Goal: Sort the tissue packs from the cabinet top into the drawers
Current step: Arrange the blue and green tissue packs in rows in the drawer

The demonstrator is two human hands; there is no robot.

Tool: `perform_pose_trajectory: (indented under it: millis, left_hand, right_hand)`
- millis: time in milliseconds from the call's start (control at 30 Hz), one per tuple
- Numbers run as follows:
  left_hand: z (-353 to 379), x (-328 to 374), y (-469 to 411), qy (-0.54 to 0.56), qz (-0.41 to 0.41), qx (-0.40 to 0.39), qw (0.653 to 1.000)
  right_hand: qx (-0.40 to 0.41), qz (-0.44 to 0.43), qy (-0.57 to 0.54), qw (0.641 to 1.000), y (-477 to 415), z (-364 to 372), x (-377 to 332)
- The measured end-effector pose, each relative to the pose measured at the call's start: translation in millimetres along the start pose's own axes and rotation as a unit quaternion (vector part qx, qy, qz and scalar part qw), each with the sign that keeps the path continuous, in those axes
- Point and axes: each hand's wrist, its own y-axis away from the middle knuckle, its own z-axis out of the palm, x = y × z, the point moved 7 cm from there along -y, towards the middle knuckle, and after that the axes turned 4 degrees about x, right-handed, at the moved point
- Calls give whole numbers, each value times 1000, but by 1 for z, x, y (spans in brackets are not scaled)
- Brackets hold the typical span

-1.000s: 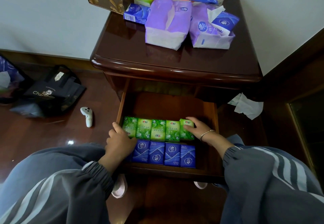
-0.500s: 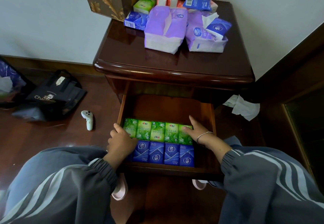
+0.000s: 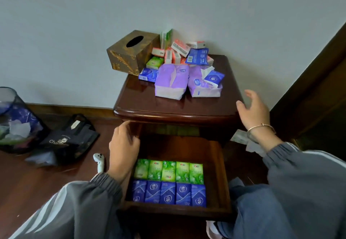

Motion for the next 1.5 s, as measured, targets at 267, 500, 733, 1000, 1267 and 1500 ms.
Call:
perform_pose_trajectory:
  millis: [267,500,733,1000,1267,1500]
  left_hand:
    - [-10,82,-81,-24,180,37,983]
    - [30,121,-170,-97,192,17,976]
    - [93,152,-235,-212,105,-66,969]
    - [124,149,-245,-257,0,-108,960]
    - [126,143,-242,-205,-39,-77,975]
    - [122,145,-243,-187,-63,-59,979]
  right_hand:
    - [-82,184,33,979,-64,69,12]
    - [-70,194,110,972,-64,84,24]
    - [-56,194,135,970,-67,87,27]
    - [-52,188,162,967,-65,86,25]
    - [-51,185,170,966,-65,86,22]
    - [-49,181,182,965,-64,85,20]
